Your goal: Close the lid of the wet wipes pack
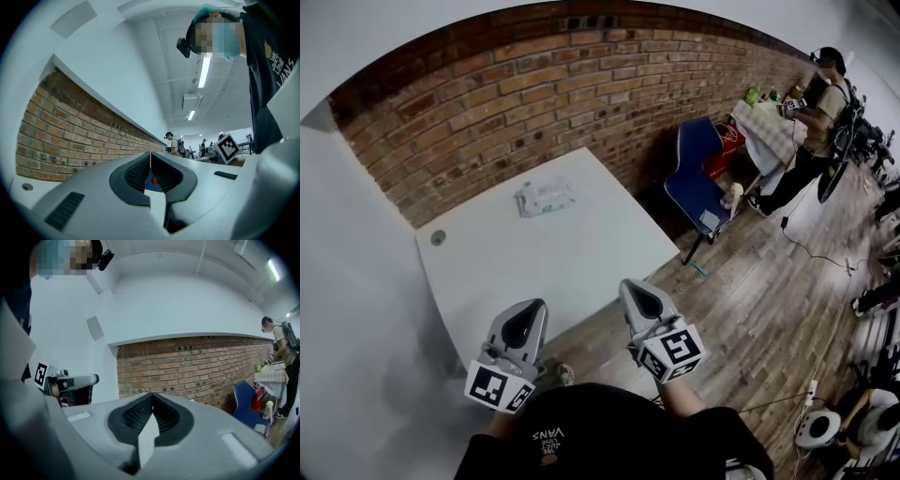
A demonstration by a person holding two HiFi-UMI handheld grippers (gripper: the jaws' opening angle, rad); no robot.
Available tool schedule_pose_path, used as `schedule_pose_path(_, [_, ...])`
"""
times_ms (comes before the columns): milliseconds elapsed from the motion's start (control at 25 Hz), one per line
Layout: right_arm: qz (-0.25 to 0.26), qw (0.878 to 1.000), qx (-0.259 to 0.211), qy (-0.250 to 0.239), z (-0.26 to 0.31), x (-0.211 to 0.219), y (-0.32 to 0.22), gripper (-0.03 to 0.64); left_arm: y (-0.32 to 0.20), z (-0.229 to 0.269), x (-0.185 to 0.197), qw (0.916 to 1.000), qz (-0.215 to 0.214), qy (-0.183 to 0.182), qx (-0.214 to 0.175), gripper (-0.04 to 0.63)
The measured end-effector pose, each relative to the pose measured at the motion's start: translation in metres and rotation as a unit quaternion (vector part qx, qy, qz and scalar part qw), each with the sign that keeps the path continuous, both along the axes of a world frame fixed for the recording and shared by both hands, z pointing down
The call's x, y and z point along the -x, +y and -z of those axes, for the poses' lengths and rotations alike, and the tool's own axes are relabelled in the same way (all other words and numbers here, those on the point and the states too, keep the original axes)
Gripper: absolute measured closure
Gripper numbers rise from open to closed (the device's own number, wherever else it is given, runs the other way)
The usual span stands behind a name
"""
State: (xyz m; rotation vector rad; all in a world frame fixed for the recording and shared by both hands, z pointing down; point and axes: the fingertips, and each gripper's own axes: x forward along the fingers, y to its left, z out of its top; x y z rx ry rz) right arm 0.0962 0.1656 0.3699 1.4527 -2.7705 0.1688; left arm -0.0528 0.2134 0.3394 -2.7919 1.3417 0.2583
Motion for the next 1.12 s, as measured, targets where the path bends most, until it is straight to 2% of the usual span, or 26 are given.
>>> schedule_pose_path(280, [-0.016, 1.000, -0.011, 0.006, 0.008, 0.036, -0.034, 0.618, -0.029, 0.018, 0.032, 0.9994, -0.028, 0.018, -0.011, 0.586])
schedule_pose_path(560, [-0.033, 0.999, -0.015, 0.004, 0.007, 0.053, -0.051, 0.618, -0.044, 0.025, 0.043, 0.9978, -0.059, 0.020, -0.023, 0.585])
schedule_pose_path(1120, [-0.011, 1.000, -0.016, 0.004, 0.001, 0.058, -0.096, 0.618, -0.088, 0.007, 0.062, 0.9999, -0.009, 0.012, -0.008, 0.585])
